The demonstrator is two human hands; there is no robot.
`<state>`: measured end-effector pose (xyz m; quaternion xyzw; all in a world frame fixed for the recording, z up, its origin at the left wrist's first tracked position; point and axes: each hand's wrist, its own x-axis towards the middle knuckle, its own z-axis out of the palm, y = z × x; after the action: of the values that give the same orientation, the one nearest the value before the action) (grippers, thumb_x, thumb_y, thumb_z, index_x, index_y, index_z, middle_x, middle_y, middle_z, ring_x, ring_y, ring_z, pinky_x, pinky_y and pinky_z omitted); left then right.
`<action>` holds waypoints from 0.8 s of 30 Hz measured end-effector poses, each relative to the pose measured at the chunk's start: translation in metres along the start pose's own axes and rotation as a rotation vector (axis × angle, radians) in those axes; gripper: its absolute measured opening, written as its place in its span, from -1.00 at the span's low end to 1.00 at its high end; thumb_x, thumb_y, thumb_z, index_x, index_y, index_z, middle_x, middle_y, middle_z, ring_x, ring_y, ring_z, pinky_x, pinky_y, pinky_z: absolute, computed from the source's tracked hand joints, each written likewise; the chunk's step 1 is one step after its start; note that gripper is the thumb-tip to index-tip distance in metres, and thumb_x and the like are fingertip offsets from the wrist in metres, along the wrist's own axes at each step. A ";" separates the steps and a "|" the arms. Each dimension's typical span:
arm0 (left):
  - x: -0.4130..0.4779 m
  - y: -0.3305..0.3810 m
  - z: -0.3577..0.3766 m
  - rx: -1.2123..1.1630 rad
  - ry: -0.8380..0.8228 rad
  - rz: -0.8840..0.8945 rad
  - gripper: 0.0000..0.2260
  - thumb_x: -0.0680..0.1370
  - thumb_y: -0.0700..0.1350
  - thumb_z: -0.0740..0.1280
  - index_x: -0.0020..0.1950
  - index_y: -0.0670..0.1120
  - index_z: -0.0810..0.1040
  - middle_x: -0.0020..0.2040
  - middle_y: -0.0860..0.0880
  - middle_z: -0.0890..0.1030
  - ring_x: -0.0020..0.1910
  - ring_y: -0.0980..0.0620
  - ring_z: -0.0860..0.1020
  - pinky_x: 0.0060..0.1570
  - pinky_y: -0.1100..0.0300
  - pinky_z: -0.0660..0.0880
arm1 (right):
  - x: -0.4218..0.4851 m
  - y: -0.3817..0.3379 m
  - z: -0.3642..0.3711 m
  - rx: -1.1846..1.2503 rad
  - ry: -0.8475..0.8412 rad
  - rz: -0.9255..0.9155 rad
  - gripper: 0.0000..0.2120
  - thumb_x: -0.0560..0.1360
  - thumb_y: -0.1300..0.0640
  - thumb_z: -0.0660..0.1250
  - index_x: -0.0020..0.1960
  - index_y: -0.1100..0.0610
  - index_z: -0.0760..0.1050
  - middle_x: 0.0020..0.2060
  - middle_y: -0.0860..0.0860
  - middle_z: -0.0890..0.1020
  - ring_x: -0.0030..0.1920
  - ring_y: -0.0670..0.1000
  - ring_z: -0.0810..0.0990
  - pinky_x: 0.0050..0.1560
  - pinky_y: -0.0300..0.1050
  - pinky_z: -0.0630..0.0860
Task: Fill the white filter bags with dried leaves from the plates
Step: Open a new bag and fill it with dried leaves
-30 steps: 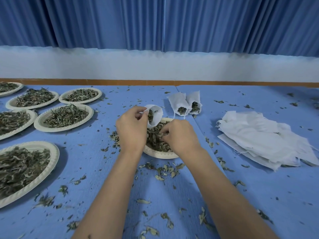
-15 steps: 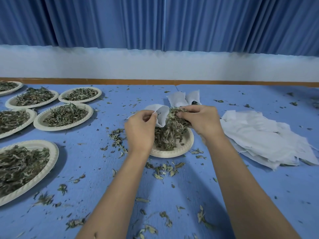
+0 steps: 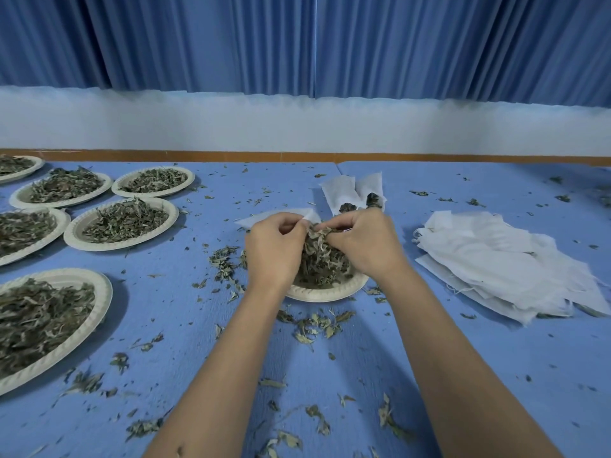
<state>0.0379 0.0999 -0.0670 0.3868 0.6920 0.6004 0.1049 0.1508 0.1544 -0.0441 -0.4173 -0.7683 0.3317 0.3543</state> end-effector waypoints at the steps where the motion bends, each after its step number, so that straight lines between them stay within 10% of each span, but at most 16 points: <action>1: 0.000 0.000 0.000 -0.046 -0.033 -0.024 -0.92 0.51 -0.09 0.37 -0.16 -0.01 0.63 -0.33 0.18 0.56 -0.30 0.26 0.52 -0.34 0.51 0.39 | 0.000 0.002 0.003 -0.024 0.016 -0.003 -0.83 0.41 0.31 0.37 -0.09 0.13 0.68 -0.54 -0.21 0.54 -0.62 -0.21 0.40 -0.59 -0.46 0.24; 5: -0.002 0.004 0.003 -0.272 -0.173 -0.131 -0.85 0.51 -0.16 0.36 -0.25 0.01 0.57 -0.31 0.09 0.56 -0.37 0.27 0.49 -0.31 0.45 0.43 | 0.000 0.007 0.013 -0.045 0.062 0.016 -0.80 0.41 0.35 0.35 -0.03 0.19 0.67 -0.16 0.06 0.70 -0.54 -0.29 0.44 -0.51 -0.53 0.30; 15: -0.007 0.005 0.003 -0.087 -0.514 0.015 -0.76 0.43 -0.20 0.36 -0.02 0.05 0.39 -0.15 0.10 0.41 -0.19 0.11 0.42 -0.19 0.24 0.35 | 0.005 0.013 0.011 0.238 0.206 0.180 -0.81 0.37 0.29 0.38 -0.22 -0.01 0.59 -0.30 -0.07 0.66 -0.25 -0.10 0.61 -0.25 -0.27 0.52; 20: -0.007 0.000 0.006 0.219 -0.322 0.303 -0.63 0.36 -0.13 0.47 -0.03 0.02 0.31 -0.07 0.10 0.48 -0.06 0.03 0.47 -0.20 0.18 0.40 | 0.001 0.007 0.017 0.239 0.185 0.165 -0.81 0.37 0.28 0.36 -0.23 -0.01 0.47 -0.35 -0.11 0.54 -0.33 -0.15 0.51 -0.34 -0.26 0.42; 24: -0.004 -0.005 0.002 0.172 -0.262 0.282 -0.72 0.41 -0.20 0.41 -0.07 0.01 0.32 -0.27 0.13 0.41 -0.32 0.14 0.39 -0.37 0.17 0.33 | 0.000 0.004 0.011 0.292 -0.020 0.170 -0.88 0.38 0.25 0.40 -0.21 0.05 0.53 -0.27 -0.05 0.58 -0.24 -0.09 0.54 -0.17 -0.15 0.52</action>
<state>0.0391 0.0991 -0.0736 0.5622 0.6602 0.4923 0.0757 0.1436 0.1543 -0.0529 -0.4216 -0.6774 0.4728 0.3740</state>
